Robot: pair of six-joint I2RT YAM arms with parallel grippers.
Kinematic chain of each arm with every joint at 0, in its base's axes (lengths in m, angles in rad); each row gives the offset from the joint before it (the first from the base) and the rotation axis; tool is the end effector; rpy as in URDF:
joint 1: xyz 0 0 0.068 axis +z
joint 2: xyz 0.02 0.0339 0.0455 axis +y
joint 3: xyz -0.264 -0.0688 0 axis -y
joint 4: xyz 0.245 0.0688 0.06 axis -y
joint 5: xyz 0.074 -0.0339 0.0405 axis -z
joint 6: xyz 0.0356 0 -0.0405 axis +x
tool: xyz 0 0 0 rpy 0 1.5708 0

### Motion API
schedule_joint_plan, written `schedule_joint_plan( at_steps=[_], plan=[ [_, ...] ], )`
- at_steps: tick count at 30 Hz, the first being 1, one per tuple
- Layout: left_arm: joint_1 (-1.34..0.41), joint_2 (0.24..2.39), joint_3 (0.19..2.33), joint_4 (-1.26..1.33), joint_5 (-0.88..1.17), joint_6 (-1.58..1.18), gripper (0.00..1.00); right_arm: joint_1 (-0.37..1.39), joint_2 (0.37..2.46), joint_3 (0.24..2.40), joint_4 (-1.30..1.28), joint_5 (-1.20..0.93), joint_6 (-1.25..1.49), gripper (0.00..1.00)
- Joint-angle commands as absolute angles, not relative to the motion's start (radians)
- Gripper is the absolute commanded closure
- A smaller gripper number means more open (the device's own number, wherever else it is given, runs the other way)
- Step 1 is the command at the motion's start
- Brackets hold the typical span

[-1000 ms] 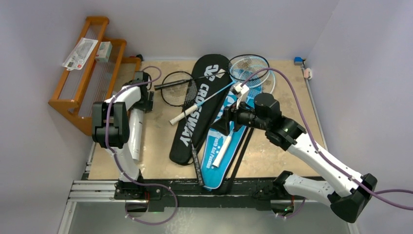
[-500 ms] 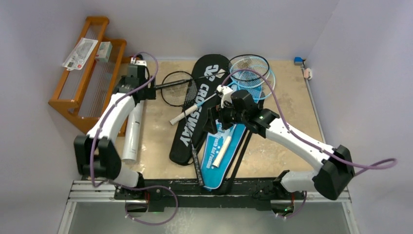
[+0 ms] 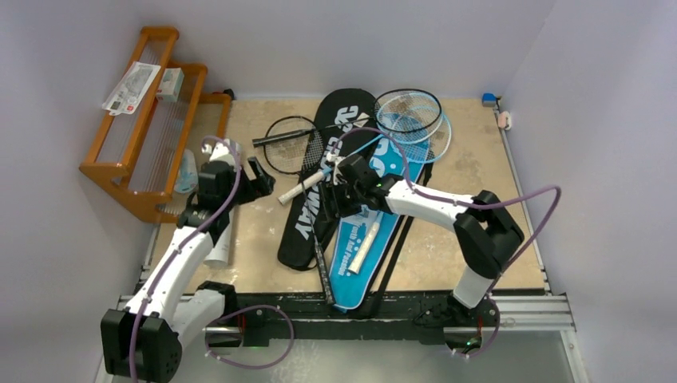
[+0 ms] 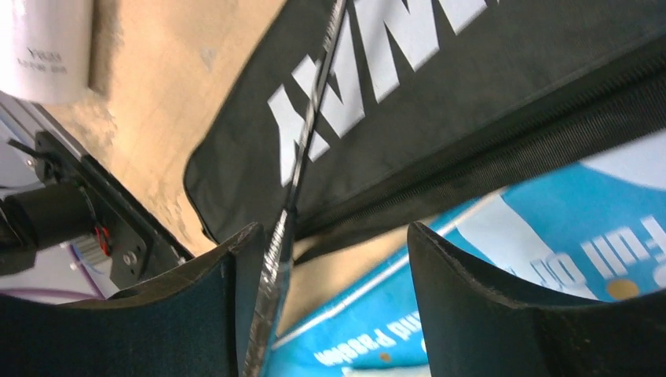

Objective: Pack up the badminton gear
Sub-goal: Pick up the racket from the center of the board, then adjust the racket at the center of the board.

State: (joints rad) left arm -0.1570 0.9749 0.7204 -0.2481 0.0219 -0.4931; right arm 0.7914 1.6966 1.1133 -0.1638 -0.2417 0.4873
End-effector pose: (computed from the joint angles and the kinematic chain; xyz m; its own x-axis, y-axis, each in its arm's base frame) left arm 0.2173 -0.0352 0.2756 -0.5021 -0.3997 -0.7669 -0.0708 0.9028 -0.4241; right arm 0.2542 0.2694 0.2168 -0.8032 -0.1661 -0.5721 -0.4957 0.7189 0.4872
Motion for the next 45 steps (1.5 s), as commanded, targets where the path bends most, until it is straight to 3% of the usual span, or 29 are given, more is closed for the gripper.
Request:
schedule_joint_plan(
  at_steps=[1,3,7,11,17,19,22,24,33,41,45],
  plan=[
    [-0.152,0.9,0.582,-0.022,0.15,-0.721,0.13,0.827,1.757,1.229,-0.113,-0.199,0.5,0.32],
    [-0.152,0.89,0.541,-0.015,0.115,-0.741,0.08,0.844,1.814,1.28,-0.136,-0.177,0.499,0.34],
    [-0.145,0.864,0.51,-0.135,-0.068,-0.87,0.09,0.867,1.915,1.371,-0.173,-0.152,0.499,0.4],
    [-0.14,0.856,0.476,-0.07,-0.01,-0.844,0.18,0.867,1.965,1.401,-0.18,-0.094,0.507,0.44],
    [-0.141,0.958,0.463,0.029,0.111,-0.765,0.19,0.865,2.009,1.436,-0.219,-0.037,0.52,0.54],
    [-0.143,1.002,0.455,0.076,0.148,-0.759,0.2,0.865,2.014,1.445,-0.228,-0.033,0.511,0.63],
    [-0.155,1.062,0.45,0.142,0.203,-0.736,0.2,0.861,1.986,1.436,-0.232,-0.034,0.51,0.89],
    [-0.173,1.096,0.465,0.16,0.184,-0.729,0.2,0.846,1.944,1.412,-0.232,-0.04,0.526,0.99],
    [-0.222,1.317,0.55,0.234,0.136,-0.645,0.23,0.655,1.653,1.208,-0.199,-0.077,0.616,1.0],
    [-0.238,1.449,0.617,0.222,0.064,-0.543,0.21,0.576,1.495,1.187,-0.32,0.084,0.631,1.0],
    [-0.238,1.561,0.7,0.176,0.144,-0.514,0.22,0.57,1.445,1.169,-0.329,0.08,0.619,1.0]
  ],
)
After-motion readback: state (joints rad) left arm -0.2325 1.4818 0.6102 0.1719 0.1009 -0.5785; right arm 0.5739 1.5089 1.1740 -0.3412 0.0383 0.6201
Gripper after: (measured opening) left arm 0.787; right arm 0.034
